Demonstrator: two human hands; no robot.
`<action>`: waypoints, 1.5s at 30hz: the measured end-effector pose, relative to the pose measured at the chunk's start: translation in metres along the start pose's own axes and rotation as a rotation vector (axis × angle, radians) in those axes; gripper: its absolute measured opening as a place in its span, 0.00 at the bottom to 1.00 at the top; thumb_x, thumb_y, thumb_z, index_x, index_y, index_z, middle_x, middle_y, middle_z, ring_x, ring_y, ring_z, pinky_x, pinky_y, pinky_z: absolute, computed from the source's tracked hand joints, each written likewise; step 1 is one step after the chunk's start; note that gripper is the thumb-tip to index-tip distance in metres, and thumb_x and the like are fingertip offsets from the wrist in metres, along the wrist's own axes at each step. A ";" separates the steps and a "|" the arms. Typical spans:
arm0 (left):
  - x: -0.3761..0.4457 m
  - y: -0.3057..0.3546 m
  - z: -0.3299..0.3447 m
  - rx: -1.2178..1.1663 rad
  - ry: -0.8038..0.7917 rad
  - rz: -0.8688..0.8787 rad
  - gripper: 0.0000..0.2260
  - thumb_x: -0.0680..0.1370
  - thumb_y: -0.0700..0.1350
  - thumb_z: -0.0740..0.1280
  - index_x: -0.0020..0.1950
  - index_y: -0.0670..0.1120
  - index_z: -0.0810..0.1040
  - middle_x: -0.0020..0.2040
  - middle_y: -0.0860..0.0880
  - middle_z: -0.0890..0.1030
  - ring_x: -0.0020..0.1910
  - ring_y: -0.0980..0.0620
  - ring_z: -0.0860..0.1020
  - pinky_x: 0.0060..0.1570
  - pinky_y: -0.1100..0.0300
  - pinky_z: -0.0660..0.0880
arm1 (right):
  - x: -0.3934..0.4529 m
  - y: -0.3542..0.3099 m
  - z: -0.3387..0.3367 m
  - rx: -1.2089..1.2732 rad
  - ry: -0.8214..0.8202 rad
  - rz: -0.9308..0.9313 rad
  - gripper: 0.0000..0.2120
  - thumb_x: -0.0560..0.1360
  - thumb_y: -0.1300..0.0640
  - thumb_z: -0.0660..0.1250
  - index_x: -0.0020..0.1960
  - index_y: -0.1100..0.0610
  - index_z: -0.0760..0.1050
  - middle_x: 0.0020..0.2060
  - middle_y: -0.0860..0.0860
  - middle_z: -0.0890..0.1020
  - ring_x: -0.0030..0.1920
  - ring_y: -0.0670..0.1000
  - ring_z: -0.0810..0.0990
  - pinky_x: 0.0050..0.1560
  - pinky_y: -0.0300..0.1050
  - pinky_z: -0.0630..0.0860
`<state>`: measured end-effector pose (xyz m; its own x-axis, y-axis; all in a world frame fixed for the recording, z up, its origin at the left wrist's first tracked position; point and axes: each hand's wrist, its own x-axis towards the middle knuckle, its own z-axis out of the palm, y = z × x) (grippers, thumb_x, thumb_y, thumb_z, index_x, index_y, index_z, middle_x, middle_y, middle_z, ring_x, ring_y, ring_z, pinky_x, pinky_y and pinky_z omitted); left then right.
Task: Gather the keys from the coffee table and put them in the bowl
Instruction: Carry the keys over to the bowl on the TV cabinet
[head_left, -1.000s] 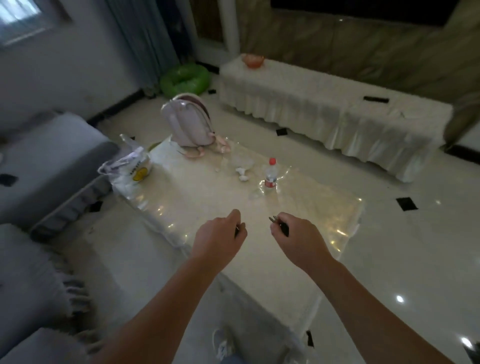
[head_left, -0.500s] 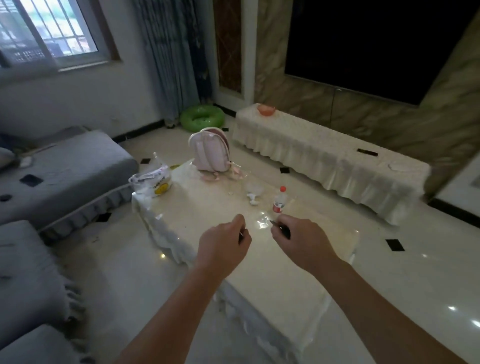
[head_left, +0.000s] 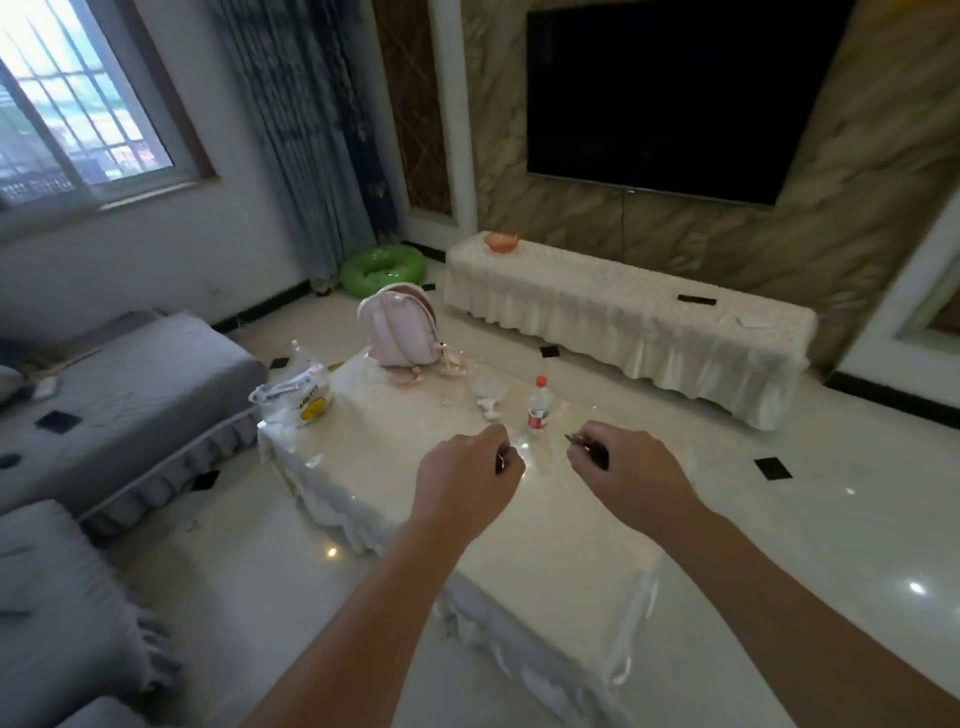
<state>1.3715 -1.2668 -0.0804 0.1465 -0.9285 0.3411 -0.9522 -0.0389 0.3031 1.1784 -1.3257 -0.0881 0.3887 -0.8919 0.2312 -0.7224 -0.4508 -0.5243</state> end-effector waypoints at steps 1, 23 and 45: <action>0.004 0.015 0.002 -0.001 0.001 0.011 0.08 0.75 0.52 0.62 0.40 0.50 0.75 0.28 0.52 0.73 0.29 0.47 0.72 0.29 0.59 0.65 | -0.003 0.009 -0.010 0.003 0.013 0.007 0.07 0.76 0.46 0.62 0.39 0.43 0.68 0.26 0.44 0.72 0.29 0.46 0.72 0.29 0.41 0.63; 0.081 0.373 0.147 -0.013 -0.104 0.241 0.07 0.74 0.54 0.62 0.41 0.52 0.74 0.29 0.52 0.78 0.27 0.52 0.73 0.25 0.62 0.63 | -0.076 0.303 -0.238 0.079 0.266 0.313 0.11 0.76 0.47 0.62 0.43 0.53 0.76 0.32 0.48 0.79 0.33 0.46 0.76 0.34 0.45 0.73; 0.315 0.369 0.311 -0.141 -0.211 0.032 0.07 0.75 0.53 0.62 0.51 0.55 0.73 0.31 0.55 0.76 0.32 0.53 0.75 0.29 0.62 0.63 | 0.172 0.467 -0.209 0.008 0.093 0.361 0.08 0.75 0.48 0.65 0.42 0.51 0.73 0.31 0.45 0.75 0.31 0.43 0.73 0.29 0.39 0.66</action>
<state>0.9828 -1.6886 -0.1378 0.0432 -0.9856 0.1635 -0.9066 0.0301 0.4208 0.7883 -1.6969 -0.1216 0.0561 -0.9930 0.1035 -0.7990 -0.1068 -0.5918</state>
